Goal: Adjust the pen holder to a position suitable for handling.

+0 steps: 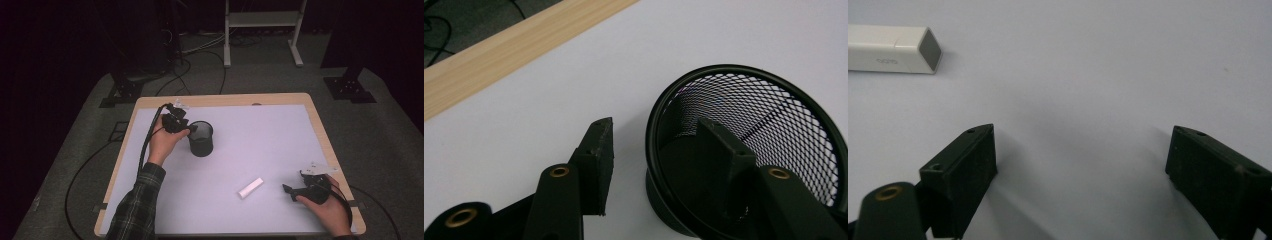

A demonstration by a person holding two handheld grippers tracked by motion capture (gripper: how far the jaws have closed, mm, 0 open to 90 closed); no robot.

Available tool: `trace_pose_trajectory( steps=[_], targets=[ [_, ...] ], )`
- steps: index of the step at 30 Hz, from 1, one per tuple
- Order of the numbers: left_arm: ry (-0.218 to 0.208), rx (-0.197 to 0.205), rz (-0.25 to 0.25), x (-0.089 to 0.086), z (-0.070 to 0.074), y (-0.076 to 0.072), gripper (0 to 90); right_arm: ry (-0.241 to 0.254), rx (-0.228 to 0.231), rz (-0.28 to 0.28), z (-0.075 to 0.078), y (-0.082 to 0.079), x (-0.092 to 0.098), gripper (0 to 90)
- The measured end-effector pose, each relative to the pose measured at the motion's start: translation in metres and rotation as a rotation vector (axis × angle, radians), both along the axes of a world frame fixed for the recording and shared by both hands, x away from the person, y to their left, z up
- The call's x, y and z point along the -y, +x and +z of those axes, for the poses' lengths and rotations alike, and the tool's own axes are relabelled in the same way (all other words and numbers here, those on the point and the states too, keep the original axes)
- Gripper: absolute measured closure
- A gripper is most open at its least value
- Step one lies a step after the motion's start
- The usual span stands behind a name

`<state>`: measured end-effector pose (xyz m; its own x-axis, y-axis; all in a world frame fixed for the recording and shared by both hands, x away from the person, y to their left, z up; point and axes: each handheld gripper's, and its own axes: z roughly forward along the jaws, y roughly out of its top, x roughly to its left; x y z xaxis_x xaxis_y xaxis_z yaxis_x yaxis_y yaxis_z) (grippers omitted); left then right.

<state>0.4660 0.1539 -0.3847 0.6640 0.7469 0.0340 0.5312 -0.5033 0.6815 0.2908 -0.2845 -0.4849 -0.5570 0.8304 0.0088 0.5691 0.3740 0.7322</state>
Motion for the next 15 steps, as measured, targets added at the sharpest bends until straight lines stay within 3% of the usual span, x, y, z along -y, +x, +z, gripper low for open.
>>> trace_pose_trajectory(
  steps=[15],
  targets=[
    [0.059, -0.052, -0.007, 0.009, -0.015, 0.009, 70.8, 0.001, -0.001, -0.001, 0.000, 0.000, 0.000, 11.9]
  ],
)
